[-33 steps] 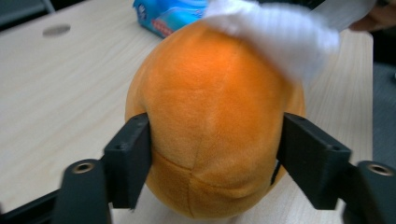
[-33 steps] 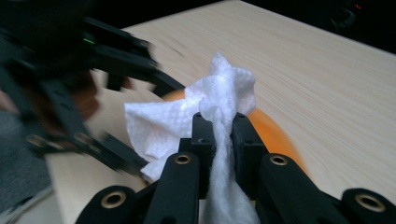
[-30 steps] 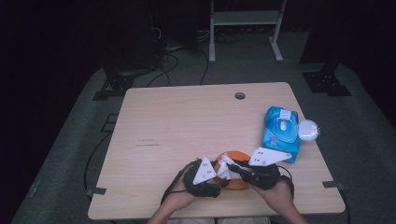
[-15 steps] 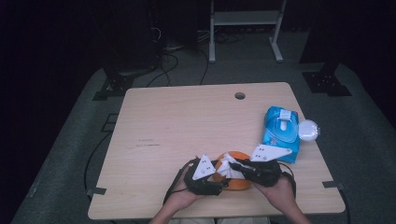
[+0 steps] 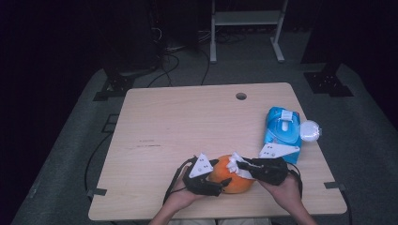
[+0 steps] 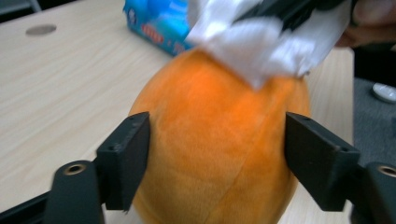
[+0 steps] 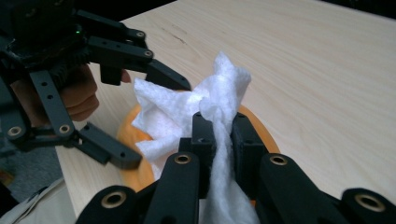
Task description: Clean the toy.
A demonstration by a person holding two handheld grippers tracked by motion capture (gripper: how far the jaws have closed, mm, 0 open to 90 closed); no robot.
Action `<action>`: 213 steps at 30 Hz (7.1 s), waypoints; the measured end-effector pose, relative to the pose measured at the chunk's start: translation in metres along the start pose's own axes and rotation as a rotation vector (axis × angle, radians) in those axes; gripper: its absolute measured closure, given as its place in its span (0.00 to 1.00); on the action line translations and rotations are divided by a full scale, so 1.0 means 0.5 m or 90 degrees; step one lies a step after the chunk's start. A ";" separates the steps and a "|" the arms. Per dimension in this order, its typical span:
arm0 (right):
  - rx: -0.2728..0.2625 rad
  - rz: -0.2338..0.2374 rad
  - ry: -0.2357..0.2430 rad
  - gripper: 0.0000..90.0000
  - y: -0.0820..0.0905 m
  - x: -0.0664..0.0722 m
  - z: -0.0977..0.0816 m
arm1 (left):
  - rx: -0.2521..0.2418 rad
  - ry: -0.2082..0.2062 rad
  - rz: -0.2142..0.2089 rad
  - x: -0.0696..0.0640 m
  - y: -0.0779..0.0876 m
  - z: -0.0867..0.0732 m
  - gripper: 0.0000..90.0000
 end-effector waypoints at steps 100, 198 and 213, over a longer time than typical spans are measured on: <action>0.001 0.144 0.010 0.89 -0.018 0.026 -0.052 | 0.040 0.032 -0.101 0.028 0.026 -0.026 0.26; -0.030 -0.020 0.016 0.89 -0.025 0.000 -0.009 | 0.013 0.062 -0.010 0.030 0.014 -0.002 0.27; -0.058 -0.033 0.056 0.89 -0.021 0.021 0.004 | -0.010 0.006 0.022 0.022 0.019 0.014 0.36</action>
Point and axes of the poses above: each handheld gripper's, and its own axes: y roughly backward along the jaws, z roughly out of its top, x roughly to its left, the point moved 5 cm from there along -y, roughly forward along the jaws, and after that the axes turned 5 degrees about -x, right-handed, at the moved point
